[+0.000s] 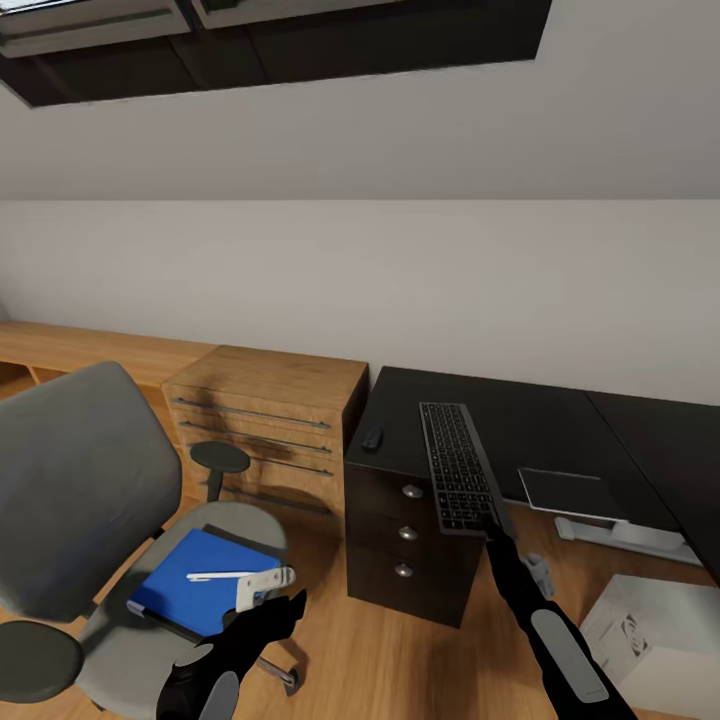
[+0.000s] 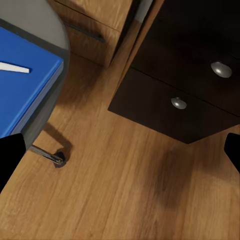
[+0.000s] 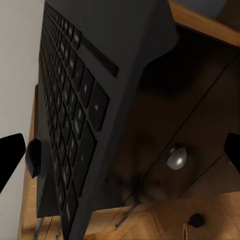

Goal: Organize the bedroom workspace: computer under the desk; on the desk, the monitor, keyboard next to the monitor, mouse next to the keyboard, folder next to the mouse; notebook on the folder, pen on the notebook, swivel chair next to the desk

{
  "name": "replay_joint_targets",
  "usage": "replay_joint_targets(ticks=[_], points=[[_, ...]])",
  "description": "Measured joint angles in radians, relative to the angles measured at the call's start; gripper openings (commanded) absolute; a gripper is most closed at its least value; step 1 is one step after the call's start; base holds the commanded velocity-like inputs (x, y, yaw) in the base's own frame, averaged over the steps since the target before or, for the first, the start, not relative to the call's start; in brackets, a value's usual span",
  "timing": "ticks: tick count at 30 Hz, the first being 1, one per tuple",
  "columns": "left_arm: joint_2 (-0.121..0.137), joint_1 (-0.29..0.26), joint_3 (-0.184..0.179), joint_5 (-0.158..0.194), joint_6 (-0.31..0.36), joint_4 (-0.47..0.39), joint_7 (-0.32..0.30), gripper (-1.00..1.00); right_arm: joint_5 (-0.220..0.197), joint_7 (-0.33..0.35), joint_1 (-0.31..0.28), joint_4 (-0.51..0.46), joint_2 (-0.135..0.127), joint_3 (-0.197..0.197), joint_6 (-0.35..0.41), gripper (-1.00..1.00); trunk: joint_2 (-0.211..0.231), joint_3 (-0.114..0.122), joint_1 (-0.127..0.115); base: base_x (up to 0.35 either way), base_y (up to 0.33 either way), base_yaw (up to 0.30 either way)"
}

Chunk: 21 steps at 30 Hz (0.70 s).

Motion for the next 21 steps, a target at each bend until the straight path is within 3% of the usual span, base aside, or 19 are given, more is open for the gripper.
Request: replay_joint_targets(ticks=[4,21], points=[[-0.002,0.0,0.0,0.0,0.0,0.0,0.001,1.0,0.0,0.0,0.0,0.0,0.0,0.0,0.0,1.0,-0.028,-0.013,0.015,0.0,0.0,0.0],[0.002,0.0,0.001,0.0,0.0,0.002,-0.001,1.0,-0.001,0.0,-0.001,0.0,0.001,-0.001,0.0,1.0,-0.028,-0.013,0.015,0.042,0.039,0.0]])
